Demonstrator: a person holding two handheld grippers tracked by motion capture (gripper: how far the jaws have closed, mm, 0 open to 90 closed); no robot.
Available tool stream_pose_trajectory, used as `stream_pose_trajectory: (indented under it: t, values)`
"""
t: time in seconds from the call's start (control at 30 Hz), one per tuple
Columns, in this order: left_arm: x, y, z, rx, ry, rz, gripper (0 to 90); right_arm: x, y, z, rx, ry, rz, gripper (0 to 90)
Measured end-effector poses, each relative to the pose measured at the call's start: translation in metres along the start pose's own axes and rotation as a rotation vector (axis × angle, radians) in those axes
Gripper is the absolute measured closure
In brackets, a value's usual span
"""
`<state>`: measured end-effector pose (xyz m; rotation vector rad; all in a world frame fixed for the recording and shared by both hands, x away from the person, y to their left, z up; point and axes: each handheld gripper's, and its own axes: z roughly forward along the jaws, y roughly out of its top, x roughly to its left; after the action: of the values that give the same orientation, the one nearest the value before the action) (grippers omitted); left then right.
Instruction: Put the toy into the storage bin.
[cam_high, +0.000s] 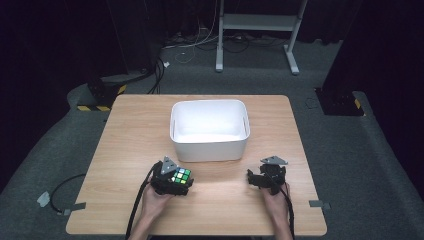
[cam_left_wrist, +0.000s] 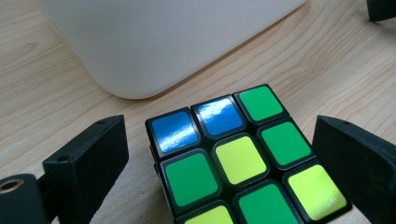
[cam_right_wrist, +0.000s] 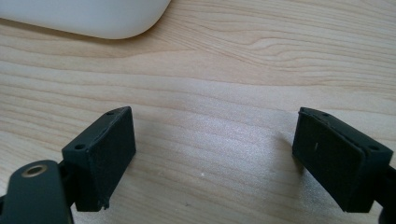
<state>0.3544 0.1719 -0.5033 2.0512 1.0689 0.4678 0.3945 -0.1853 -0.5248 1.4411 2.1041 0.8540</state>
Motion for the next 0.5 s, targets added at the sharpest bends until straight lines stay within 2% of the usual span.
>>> stream_pose_trajectory:
  t: [0.23,0.5]
  values:
    - [0.0,-0.003,0.005,0.011,0.0,0.011,7.0,0.0,0.0,0.0,0.0,0.001,0.0,13.0]
    - [-0.002,-0.007,0.014,0.02,-0.002,0.001,11.5,0.0,0.0,0.0,-0.001,0.001,-0.002,13.1]
